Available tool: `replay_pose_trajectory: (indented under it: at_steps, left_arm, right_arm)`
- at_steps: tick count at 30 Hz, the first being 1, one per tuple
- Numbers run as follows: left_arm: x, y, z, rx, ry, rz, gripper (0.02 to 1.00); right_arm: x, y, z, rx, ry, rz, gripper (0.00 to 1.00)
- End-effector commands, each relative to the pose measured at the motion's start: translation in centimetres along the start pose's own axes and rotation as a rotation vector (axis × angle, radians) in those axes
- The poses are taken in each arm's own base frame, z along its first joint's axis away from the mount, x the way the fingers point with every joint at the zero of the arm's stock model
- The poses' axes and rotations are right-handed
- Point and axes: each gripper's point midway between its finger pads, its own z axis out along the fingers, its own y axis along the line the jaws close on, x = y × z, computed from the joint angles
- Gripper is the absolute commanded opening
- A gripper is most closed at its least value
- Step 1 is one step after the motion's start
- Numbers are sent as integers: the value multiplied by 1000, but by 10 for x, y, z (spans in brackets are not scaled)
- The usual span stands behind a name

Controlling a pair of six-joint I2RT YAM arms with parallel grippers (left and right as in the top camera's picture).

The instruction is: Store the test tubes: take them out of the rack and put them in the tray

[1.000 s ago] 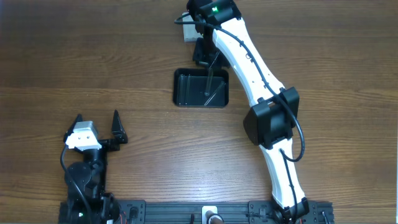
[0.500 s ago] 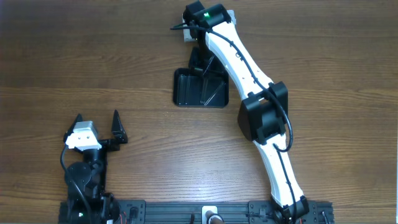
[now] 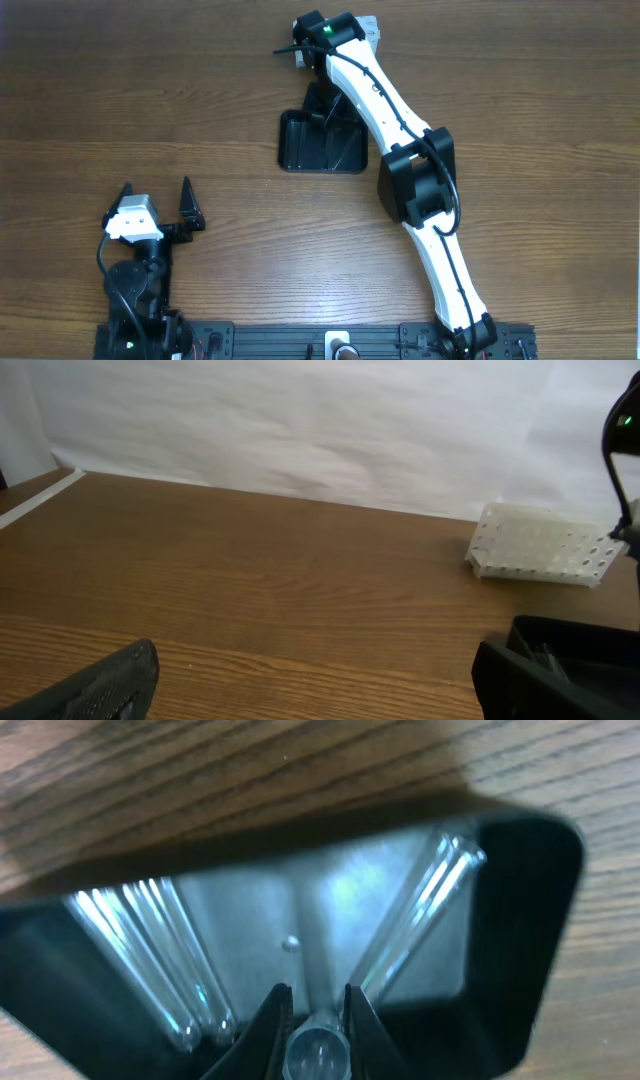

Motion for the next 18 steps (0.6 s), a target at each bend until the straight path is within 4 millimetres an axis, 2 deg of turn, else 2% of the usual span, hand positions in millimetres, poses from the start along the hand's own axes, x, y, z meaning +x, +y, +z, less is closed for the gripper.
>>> replay_pose_trajectory:
  at_steps: [1,3,7,15,18]
  left_arm:
    - [0,1,0,0,-4,18,998]
    - [0,1,0,0,-4,18,998]
    - [0,1,0,0,-4,18,996]
    - [0,1,0,0,-4,18,998]
    - [0,1,0,0,-4,18,998]
  right_arm:
    - [2,4,18,12,27,16,132]
    - [0,4,20,10,25,15,220]
    - [-3,7,23,4,16,15,303]
    - [-8,8,23,-12,2,19,413]
    - [-7,17,3,-77,-3,-28,542]
